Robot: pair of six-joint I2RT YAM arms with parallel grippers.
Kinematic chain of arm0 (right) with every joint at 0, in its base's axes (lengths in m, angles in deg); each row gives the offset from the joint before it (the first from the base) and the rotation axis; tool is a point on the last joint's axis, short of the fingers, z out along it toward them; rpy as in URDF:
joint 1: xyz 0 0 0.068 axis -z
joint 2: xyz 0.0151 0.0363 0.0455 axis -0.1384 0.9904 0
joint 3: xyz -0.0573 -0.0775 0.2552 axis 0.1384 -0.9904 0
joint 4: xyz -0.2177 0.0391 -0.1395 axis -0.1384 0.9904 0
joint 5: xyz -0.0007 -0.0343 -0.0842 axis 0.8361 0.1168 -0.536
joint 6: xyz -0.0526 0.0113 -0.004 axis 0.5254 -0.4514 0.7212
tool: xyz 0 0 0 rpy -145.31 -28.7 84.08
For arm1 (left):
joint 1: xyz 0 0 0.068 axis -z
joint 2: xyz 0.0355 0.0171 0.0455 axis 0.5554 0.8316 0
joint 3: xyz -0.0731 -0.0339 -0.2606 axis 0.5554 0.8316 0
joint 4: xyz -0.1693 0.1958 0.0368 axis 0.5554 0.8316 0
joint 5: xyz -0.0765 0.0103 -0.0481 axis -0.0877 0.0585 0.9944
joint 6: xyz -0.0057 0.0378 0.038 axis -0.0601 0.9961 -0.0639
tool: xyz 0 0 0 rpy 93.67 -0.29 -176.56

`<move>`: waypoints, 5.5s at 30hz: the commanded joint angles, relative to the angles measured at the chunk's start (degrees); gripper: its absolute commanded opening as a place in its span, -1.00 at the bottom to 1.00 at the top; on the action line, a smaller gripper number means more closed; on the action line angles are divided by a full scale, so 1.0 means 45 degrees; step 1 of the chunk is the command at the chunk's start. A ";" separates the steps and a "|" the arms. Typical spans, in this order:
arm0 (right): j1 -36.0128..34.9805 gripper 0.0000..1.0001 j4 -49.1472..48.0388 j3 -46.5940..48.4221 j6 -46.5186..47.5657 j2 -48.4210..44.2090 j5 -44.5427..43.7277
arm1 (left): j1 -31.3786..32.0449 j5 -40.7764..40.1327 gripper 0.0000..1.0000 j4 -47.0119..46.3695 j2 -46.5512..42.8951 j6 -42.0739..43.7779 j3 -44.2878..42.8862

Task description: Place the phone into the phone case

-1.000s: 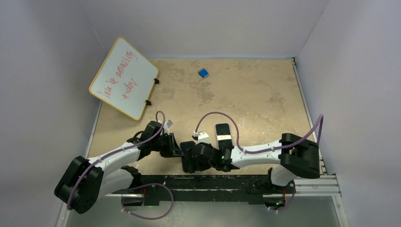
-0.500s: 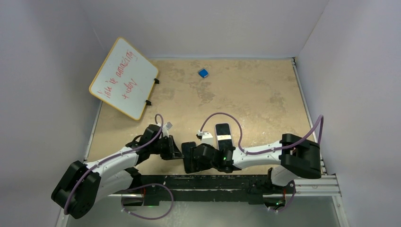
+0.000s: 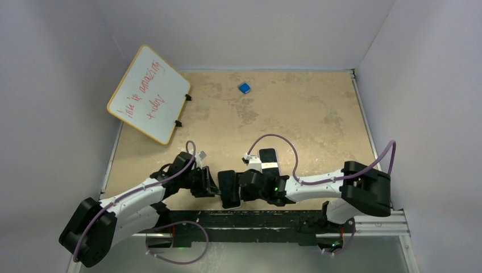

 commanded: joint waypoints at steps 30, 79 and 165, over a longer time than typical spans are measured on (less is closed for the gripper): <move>0.1574 0.13 -1.0316 -0.2750 -0.0276 -0.0199 0.3877 | 0.0063 0.1800 -0.76 -0.4351 0.0557 -0.2101 0.1567; 0.2446 -1.00 -0.8561 -0.2674 0.0410 -0.8443 0.2079 | -0.0990 0.2349 0.60 -0.1713 -0.5151 -0.1132 -0.3933; 0.2484 -0.98 -0.9913 -0.2589 0.2065 -0.7621 0.3746 | -0.0794 0.3158 -0.12 -0.1966 -0.5665 0.0757 -0.3801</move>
